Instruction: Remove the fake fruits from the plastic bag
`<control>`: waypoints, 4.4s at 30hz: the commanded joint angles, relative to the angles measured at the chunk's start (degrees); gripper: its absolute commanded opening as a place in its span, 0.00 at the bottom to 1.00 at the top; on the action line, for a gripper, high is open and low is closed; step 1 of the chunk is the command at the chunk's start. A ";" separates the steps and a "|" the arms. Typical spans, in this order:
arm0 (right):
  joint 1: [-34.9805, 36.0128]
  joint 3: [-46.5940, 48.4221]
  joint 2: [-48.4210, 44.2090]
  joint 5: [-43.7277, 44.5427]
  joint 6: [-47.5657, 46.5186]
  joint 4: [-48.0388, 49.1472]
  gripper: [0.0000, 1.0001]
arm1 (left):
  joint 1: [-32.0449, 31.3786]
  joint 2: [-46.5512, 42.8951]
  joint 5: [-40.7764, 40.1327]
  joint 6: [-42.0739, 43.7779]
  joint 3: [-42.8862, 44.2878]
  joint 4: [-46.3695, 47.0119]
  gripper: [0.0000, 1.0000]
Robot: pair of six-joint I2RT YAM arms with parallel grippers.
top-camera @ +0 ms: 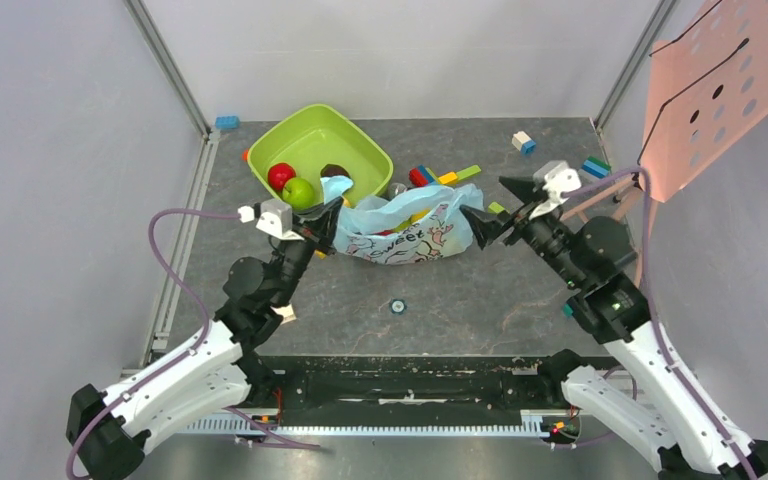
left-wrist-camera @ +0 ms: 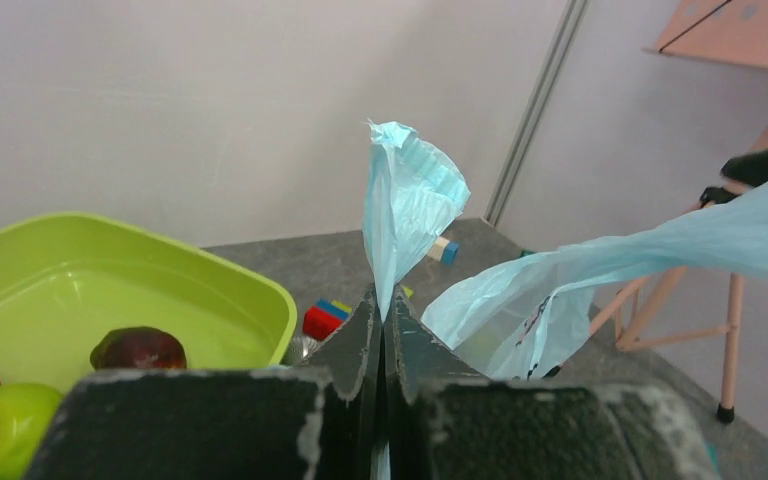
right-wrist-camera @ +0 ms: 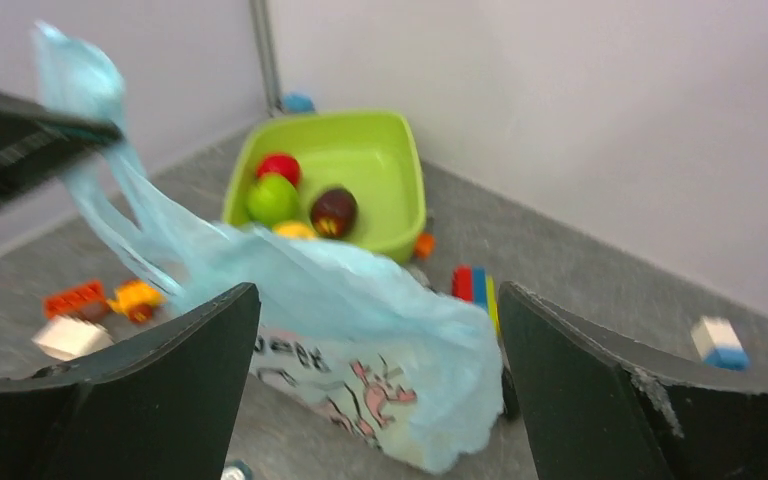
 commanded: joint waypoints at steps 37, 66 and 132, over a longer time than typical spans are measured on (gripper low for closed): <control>20.10 36.07 46.13 8.05 6.62 -27.48 0.16 | 0.20 -0.46 -2.31 -2.90 -5.00 14.88 0.10; 19.72 0.31 25.35 37.09 24.88 -11.83 0.28 | 0.20 -14.03 -14.34 -3.92 -7.91 1.17 0.17; 14.08 -4.66 20.66 23.83 29.60 -3.61 0.09 | -21.61 39.98 -15.91 -21.11 33.03 -42.68 0.02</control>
